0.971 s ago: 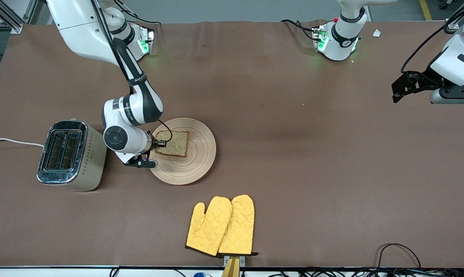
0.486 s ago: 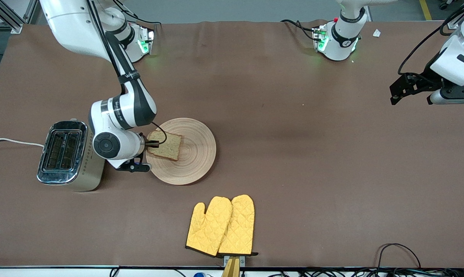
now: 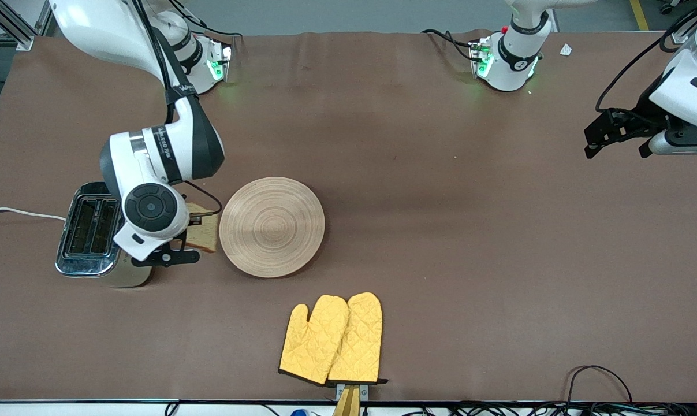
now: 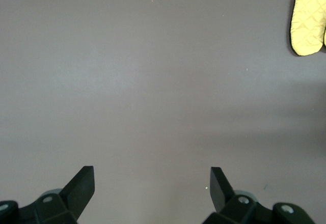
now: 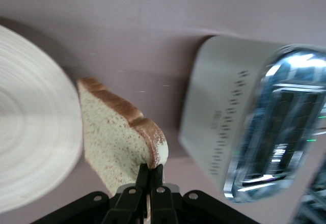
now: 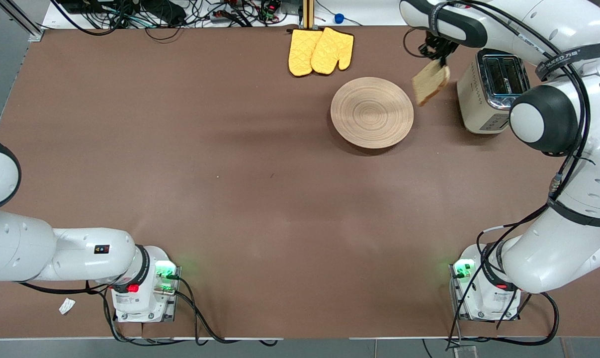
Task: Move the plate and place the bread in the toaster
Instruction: 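Carry the bread over the toaster slot with the right gripper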
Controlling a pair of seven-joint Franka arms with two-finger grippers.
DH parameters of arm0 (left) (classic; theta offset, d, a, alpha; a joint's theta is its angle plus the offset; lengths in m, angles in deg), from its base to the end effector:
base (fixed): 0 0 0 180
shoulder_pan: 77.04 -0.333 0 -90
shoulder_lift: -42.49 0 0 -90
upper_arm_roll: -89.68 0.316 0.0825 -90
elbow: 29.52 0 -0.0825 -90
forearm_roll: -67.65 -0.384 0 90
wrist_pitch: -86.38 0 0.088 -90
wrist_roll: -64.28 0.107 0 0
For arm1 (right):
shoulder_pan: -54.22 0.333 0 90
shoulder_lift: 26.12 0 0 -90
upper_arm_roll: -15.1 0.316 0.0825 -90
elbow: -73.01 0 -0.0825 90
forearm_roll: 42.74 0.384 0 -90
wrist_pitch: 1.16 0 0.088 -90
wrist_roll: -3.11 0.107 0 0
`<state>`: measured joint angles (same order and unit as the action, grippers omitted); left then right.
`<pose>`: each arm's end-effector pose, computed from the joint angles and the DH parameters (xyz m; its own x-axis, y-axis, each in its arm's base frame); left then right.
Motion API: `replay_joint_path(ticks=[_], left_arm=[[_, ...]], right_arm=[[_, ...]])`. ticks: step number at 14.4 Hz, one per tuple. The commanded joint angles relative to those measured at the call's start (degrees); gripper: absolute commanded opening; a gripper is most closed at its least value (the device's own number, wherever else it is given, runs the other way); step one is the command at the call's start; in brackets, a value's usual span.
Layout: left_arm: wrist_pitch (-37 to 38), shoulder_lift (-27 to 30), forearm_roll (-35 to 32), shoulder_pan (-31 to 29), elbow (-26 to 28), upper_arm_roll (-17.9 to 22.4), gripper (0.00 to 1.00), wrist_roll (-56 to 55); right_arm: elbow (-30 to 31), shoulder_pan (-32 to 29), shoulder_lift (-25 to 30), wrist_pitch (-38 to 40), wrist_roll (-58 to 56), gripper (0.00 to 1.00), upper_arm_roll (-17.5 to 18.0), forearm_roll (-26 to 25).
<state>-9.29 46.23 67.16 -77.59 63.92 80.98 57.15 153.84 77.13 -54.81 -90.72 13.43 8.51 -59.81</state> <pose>0.5384 -0.0791 0.6405 0.9943 -0.0186 0.1047 -0.0181 -0.9998 -0.0055 0.6401 0.1678 0.3974 0.9570 0.0973 -0.2733 0.2014 -0.9010 0.3844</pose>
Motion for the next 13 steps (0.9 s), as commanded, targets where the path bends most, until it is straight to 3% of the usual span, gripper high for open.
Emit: replay_joint_path(ticks=[1,5,8,13], left_arm=[[0.0,-0.1,0.4,-0.8,-1.2,-0.4,1.0,0.6],[0.3,-0.2,0.1,-0.8,-1.3,-0.1,1.0,0.5],[0.0,-1.3,0.4,-0.3,-1.7,-0.5,1.0,-0.5],[0.0,-1.8,0.2,-0.1,-2.8,-0.6,1.0,0.4]], right_arm=[[-2.3,-2.8,0.2,2.8,-7.5,0.0,0.1,-5.8],[-3.9,-4.3,0.4,3.7,-8.0,0.0,0.0,-11.1],[-6.9,-4.7,0.3,9.2,-8.2,0.0,0.1,-16.8],[-7.0,-6.4,0.2,9.9,-7.2,0.0,-0.1,-21.9]])
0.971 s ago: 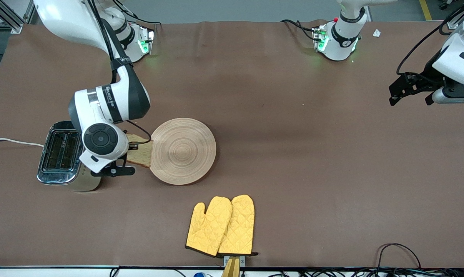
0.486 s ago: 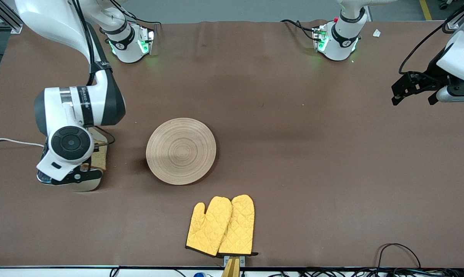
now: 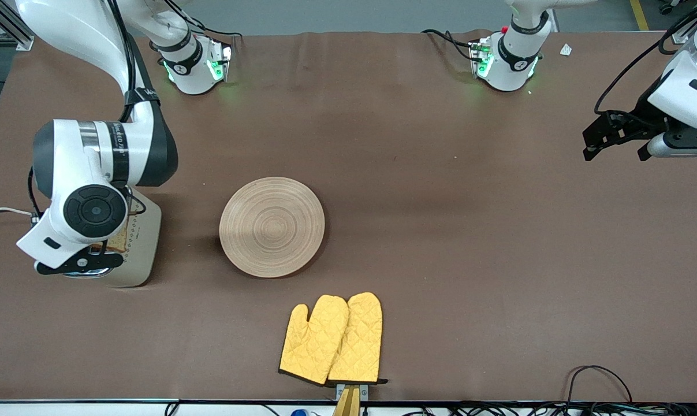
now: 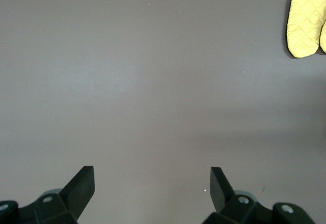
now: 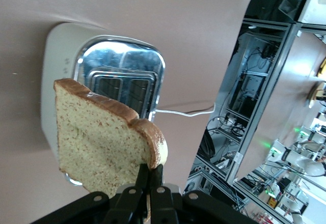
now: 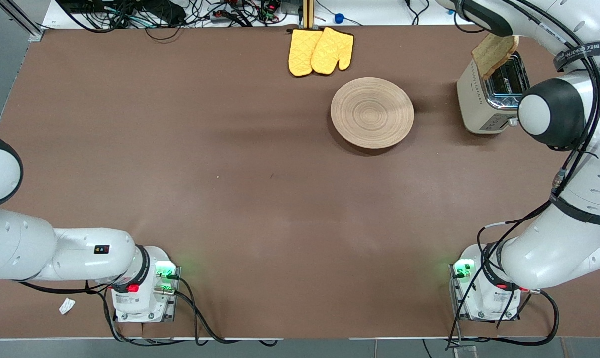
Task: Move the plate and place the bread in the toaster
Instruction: 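Carry the bread over the toaster slot with the right gripper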
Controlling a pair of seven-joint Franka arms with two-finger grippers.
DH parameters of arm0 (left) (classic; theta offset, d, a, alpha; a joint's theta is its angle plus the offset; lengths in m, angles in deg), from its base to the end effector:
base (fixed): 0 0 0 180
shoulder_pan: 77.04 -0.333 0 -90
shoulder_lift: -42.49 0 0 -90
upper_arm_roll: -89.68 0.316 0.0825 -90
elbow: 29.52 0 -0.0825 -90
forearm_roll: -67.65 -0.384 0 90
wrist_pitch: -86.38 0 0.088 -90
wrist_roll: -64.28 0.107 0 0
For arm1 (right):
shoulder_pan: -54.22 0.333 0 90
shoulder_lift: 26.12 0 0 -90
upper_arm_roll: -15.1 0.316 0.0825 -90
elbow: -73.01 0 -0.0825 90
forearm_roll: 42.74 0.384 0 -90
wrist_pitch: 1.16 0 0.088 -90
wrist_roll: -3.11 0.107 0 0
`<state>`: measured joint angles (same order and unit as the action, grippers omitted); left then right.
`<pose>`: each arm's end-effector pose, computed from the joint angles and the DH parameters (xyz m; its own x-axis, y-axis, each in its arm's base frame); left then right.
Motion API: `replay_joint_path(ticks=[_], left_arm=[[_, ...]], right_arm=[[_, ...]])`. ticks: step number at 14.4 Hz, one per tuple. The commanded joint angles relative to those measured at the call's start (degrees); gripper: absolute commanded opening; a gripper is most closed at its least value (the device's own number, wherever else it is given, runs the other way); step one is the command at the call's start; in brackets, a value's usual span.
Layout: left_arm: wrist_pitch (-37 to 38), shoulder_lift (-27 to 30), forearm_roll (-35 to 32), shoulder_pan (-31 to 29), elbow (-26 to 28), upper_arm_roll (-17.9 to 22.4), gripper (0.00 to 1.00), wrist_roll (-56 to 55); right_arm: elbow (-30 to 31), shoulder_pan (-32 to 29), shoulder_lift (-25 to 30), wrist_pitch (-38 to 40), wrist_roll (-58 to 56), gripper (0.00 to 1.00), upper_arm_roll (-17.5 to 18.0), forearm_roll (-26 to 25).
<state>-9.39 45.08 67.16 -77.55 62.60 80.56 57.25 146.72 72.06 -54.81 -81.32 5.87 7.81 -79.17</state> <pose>0.5443 -0.0837 0.6409 0.9936 -0.0282 0.1092 -0.0281 -0.9996 -0.0024 0.6619 0.0690 0.4657 0.9518 0.0303 -0.3052 0.2297 -0.7299 0.6438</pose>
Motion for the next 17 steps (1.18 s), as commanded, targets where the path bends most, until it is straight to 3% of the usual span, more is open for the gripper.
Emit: replay_joint_path(ticks=[1,8,17], left_arm=[[0.1,-0.7,0.2,-0.1,-1.5,-0.2,1.0,0.4],[0.1,-0.7,0.4,-0.2,-1.4,-0.2,1.0,0.3],[0.2,-0.7,0.4,-0.3,-1.4,-0.2,1.0,0.1]], right_arm=[[0.3,-1.5,0.1,0.5,1.8,0.0,0.6,-3.7],[2.2,-2.6,-0.7,3.3,10.4,0.02,0.7,-4.6],[3.0,-2.7,-4.9,2.1,10.3,0.02,0.7,-4.8]])
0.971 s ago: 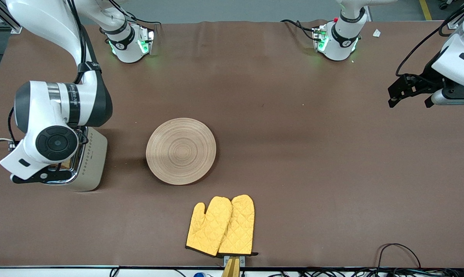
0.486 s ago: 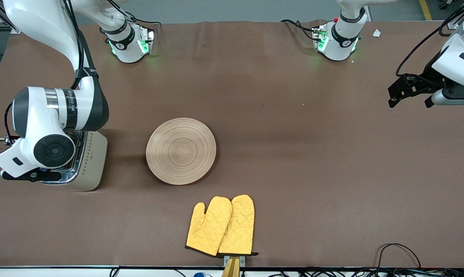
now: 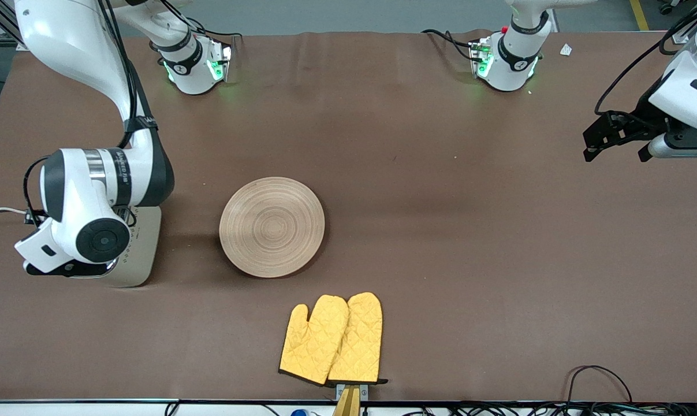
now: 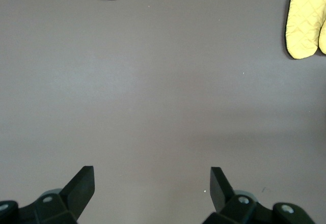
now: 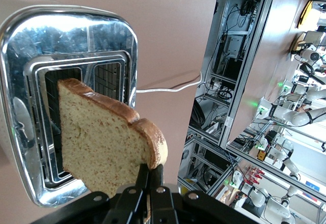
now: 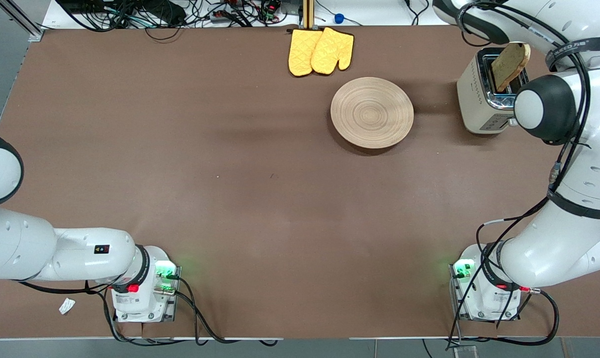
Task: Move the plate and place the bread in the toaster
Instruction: 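Lower the bread into the toaster slot and open the right gripper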
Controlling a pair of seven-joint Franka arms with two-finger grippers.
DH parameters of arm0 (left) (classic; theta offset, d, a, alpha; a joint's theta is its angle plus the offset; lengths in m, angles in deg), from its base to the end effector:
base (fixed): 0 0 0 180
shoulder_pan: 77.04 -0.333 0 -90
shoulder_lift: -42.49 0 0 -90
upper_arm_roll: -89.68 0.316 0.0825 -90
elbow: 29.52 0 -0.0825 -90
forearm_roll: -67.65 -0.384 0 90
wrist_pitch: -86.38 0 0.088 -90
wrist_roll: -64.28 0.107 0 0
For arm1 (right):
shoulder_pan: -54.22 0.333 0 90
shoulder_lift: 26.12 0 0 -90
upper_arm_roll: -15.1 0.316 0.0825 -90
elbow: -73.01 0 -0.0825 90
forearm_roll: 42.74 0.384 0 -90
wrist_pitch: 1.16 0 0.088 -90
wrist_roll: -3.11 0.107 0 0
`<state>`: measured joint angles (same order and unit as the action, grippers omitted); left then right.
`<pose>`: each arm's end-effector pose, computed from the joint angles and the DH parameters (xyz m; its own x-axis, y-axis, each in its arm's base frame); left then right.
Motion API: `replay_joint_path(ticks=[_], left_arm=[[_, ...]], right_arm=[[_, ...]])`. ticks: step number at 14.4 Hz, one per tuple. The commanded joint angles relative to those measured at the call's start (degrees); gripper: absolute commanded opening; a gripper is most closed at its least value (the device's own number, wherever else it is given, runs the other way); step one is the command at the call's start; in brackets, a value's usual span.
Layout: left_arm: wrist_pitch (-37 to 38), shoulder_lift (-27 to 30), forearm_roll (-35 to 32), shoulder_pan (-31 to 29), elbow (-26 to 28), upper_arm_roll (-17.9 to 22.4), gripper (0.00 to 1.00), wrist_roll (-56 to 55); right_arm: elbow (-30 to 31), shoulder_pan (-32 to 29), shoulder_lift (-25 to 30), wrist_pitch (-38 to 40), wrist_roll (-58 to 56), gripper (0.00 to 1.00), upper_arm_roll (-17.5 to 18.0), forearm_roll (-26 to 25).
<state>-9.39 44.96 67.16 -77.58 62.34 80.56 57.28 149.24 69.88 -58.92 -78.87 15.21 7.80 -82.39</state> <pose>0.5451 -0.0834 0.6420 0.9934 -0.0281 0.1116 -0.0281 -0.9996 -0.0018 0.6622 0.0360 0.4041 0.9357 -0.1640 -0.3122 0.1298 -0.6629 0.7374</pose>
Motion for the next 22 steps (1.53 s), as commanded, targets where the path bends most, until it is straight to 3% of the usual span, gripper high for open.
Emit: replay_joint_path(ticks=[1,2,3,4,5,7,8,11,13,15,16,19,22], left_arm=[[0.2,-0.5,0.4,-0.3,-1.2,-0.2,1.0,0.1],[0.2,-0.5,0.4,-0.3,-1.1,-0.2,1.0,0.1],[0.2,-0.5,0.4,-0.3,-1.2,-0.2,1.0,0.1],[0.2,-0.5,0.4,-0.3,-1.2,-0.2,1.0,0.0],[0.2,-0.5,0.4,-0.3,-1.2,-0.2,1.0,0.0],[0.2,-0.5,0.4,-0.3,-1.1,-0.2,1.0,-0.1],[0.2,-0.5,0.4,-0.3,-1.1,-0.2,1.0,0.0],[0.3,-0.5,0.4,-0.3,-1.1,-0.2,1.0,0.0],[0.3,-0.5,0.4,-0.3,-1.1,-0.2,1.0,0.0],[0.3,-0.5,0.4,-0.3,-1.1,-0.2,1.0,0.0],[0.3,-0.5,0.4,-0.3,-1.1,-0.2,1.0,0.1],[0.3,-0.5,0.4,-0.3,-1.1,-0.2,1.0,0.1],[0.3,-0.5,0.4,-0.4,-1.1,-0.2,1.0,0.1]], right_arm=[[0.6,-0.9,-1.5,-1.3,1.3,0.05,0.7,-1.4],[0.7,-1.8,-1.9,-1.6,1.4,0.16,0.8,-1.3],[0.4,-2.4,-2.0,-1.6,1.4,0.5,0.8,-1.1],[-0.1,-2.4,-2.0,-1.7,1.4,0.76,1.0,-1.1],[-1.3,-2.2,-1.7,-2.1,1.4,0.96,1.2,0.2],[-5.2,-2.0,0.0,-1.5,1.3,1.0,1.0,6.6],[-6.2,-1.8,1.2,-1.3,1.1,1.0,1.1,7.4],[-6.2,-2.0,9.0,-0.3,1.1,1.0,1.2,14.3],[-6.2,-4.1,14.9,-0.9,0.5,1.0,0.8,23.7],[-5.1,-11.1,19.5,-1.7,0.1,1.0,0.9,37.7],[-1.5,-14.1,22.8,-2.4,-1.1,1.0,1.0,42.8],[13.4,-14.6,34.5,-10.9,-7.5,1.0,0.9,43.1],[18.5,-14.5,39.2,-12.7,-9.7,1.0,1.0,42.4]])
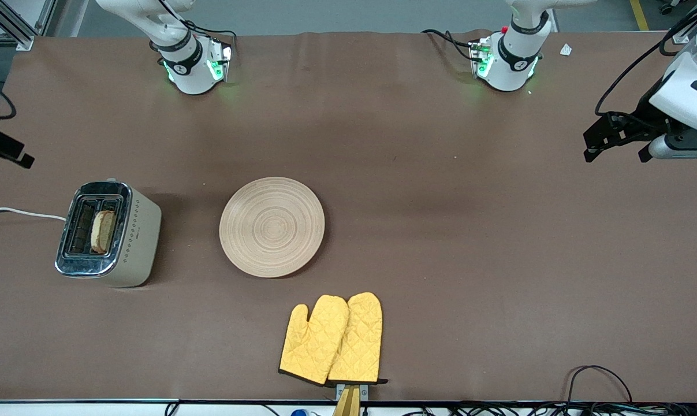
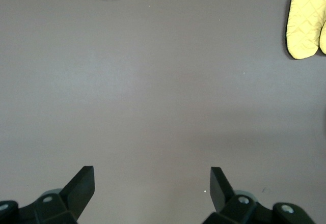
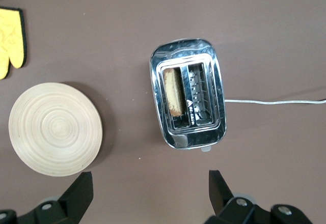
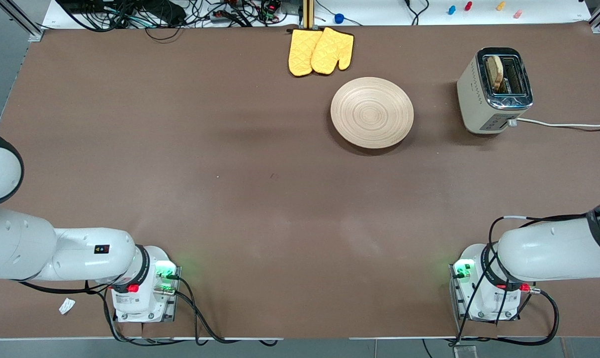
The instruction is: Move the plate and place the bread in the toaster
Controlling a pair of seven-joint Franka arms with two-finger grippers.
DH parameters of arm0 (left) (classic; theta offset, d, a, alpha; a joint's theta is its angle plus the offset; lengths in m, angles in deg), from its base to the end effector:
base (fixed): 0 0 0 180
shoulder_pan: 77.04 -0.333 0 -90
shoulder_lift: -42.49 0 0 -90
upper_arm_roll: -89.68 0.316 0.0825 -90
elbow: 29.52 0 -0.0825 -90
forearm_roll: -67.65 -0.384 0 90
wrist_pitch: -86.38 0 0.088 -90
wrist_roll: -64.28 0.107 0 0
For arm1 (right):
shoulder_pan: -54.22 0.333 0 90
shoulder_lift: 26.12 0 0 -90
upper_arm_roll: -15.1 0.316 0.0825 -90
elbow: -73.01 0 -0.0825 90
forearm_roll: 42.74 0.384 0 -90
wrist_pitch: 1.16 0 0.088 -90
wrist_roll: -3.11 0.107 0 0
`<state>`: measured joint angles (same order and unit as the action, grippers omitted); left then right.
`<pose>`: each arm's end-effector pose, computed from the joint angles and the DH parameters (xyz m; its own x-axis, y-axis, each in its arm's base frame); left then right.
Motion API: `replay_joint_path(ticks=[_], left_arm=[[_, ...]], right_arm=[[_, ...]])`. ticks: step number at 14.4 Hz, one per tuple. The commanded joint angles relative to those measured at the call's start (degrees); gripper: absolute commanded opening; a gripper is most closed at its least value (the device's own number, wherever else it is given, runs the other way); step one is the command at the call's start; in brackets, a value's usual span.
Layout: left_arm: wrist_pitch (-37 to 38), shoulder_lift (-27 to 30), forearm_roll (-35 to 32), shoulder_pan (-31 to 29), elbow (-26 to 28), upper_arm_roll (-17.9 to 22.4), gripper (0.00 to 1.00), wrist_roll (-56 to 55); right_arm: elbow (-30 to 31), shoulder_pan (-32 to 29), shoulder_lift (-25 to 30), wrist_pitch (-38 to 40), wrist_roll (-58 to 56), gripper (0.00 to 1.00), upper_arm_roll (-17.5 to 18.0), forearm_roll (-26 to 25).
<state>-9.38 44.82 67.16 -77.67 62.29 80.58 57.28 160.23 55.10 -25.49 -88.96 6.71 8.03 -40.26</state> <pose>0.5460 -0.0824 0.6411 0.9936 -0.0262 0.1099 -0.0262 -0.9997 -0.0016 0.5450 -0.0547 0.6500 0.9856 -0.1683 0.0182 -0.1674 -0.9848 -0.0458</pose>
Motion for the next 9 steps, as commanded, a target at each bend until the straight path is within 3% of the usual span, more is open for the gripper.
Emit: replay_joint_path(ticks=[1,5,9], left_arm=[[0.3,-0.4,0.4,-0.3,-0.9,-0.2,1.0,0.2],[0.3,-0.4,0.4,-0.3,-1.0,-0.2,1.0,0.2],[0.3,-0.4,-0.2,-0.2,-1.3,-0.2,1.0,-0.2]], right_arm=[[7.4,0.4,5.8,-2.5,-1.3,1.0,0.8,-0.5],[7.1,3.2,5.5,-2.0,-1.4,1.0,1.2,-5.8],[6.6,3.2,5.4,-2.0,-1.4,1.0,1.1,-5.9]])
